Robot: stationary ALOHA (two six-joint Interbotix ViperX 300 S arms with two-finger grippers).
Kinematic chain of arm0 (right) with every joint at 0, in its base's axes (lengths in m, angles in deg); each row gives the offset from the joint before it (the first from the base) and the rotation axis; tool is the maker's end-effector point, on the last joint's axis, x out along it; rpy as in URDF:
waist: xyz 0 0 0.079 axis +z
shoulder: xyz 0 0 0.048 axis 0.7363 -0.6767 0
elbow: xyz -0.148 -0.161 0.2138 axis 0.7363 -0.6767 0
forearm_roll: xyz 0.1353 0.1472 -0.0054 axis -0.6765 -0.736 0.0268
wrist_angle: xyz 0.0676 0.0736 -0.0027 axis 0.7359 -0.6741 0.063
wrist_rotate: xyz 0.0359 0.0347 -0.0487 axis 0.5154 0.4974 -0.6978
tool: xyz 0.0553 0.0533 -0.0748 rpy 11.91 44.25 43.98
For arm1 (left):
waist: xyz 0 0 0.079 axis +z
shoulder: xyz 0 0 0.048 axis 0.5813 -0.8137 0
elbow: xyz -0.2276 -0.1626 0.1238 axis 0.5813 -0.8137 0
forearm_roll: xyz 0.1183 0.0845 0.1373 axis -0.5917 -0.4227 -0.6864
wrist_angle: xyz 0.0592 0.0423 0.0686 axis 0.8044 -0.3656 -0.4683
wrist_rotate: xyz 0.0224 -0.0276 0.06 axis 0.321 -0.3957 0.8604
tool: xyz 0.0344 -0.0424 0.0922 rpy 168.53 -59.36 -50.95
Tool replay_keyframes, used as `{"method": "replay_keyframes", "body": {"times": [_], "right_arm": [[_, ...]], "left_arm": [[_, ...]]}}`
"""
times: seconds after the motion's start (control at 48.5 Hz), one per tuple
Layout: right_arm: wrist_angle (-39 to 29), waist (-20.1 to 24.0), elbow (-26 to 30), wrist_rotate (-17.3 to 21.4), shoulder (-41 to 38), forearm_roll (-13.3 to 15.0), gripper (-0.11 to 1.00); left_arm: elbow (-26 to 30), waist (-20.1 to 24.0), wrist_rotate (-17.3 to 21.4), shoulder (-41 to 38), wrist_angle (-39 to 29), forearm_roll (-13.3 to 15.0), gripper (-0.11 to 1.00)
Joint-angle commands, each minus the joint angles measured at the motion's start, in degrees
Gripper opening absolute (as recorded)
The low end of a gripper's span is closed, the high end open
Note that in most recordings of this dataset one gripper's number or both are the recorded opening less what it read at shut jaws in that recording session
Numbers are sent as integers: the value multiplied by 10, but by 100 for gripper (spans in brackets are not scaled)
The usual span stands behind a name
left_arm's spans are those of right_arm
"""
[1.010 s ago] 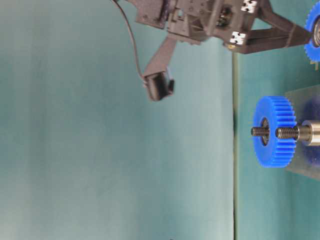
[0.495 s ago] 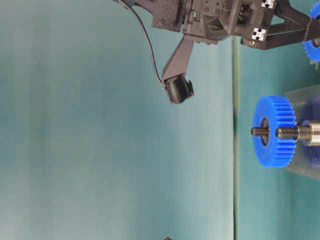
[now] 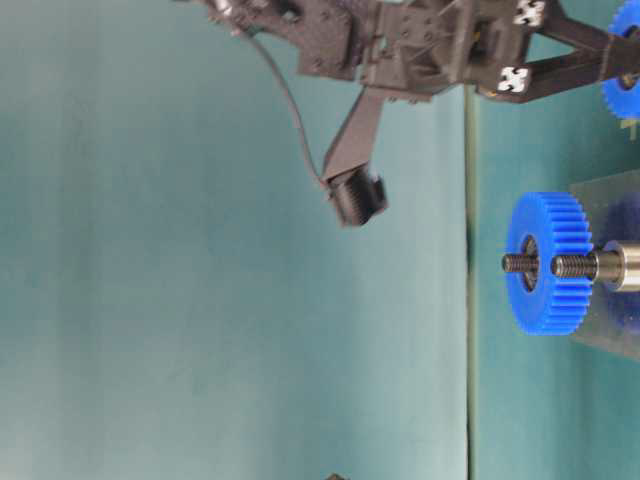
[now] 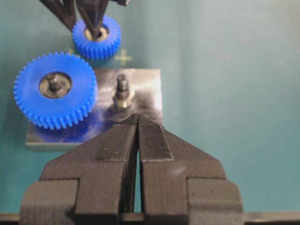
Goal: Fit the small gear onto the shaft.
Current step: 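Carry the small gear over the empty shaft beside the large gear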
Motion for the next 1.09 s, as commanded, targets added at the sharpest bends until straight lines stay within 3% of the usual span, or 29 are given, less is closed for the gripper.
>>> {"method": "replay_keyframes", "body": {"times": [0.0,0.206,0.536,0.783,1.072], "right_arm": [[-22,15,41,6,39,-3,35],[-76,35,120,6,42,-3,35],[-125,50,244,1,-26,-10,35],[-151,54,275,-3,-72,-7,35],[-136,53,282,-3,-96,-1,35]], "left_arm": [[16,-2,-1,4,6,-2,0],[16,-2,-1,3,5,-2,0],[17,-2,-1,3,5,-2,0],[18,-2,-1,4,5,-2,0],[18,-3,-1,4,7,-2,0]]}}
